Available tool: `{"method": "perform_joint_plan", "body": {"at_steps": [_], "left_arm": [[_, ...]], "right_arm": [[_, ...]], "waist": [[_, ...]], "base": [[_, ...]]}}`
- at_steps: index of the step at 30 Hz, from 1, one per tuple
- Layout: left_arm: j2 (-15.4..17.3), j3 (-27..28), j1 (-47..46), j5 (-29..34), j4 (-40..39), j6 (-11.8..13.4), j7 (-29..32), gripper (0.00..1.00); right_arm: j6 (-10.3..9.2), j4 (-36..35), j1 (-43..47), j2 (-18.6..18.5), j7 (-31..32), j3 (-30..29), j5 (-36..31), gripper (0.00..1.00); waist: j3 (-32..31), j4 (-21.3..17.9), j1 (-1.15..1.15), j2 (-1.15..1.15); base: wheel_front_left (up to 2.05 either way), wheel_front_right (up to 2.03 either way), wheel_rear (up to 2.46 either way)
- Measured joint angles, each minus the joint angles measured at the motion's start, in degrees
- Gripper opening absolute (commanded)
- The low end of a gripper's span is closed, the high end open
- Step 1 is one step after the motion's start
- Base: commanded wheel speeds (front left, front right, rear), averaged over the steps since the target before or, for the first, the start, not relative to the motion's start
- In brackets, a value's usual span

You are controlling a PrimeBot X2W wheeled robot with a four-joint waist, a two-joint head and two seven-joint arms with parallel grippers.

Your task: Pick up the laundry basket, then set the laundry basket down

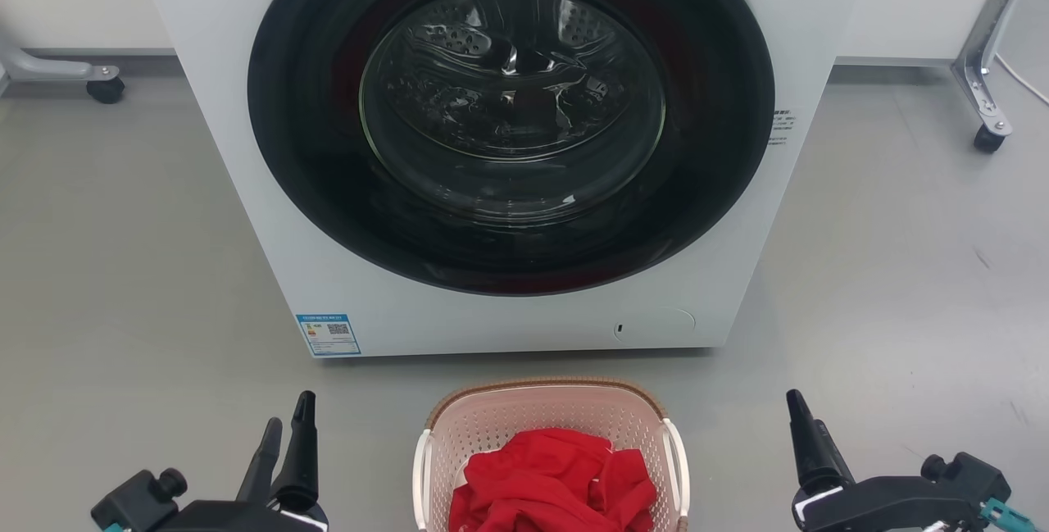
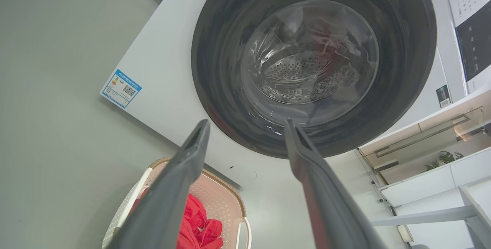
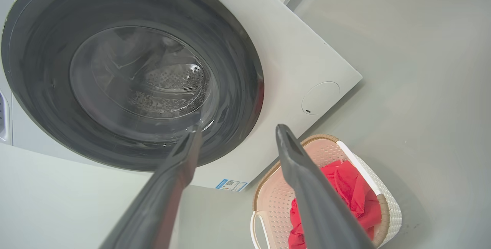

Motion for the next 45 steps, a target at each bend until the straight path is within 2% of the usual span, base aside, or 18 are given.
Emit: {"method": "perform_joint_plan", "body": {"at_steps": [14,45], "left_arm": [[2.08,-4.07,0.12,16.42,-2.77,2.58,-2.93,1.0],[4.14,-9.92,1.12,44.81,-10.16,7.26,-9.33,1.0]], "right_arm": [[-2.02,-1.75,-1.14,-0.9,-2.92,4.95,-14.25,1.0],[-6.48,-8.13,-1.16,-1.24,-9.31,9.99,-42.21,1.0]], "waist": [[-0.17,0.02,0.0,0.0],[0.3,-0.15,-0.01,0.0]], "base": [[0.0,0.0,0.0],[0.0,0.0,0.0]]}}
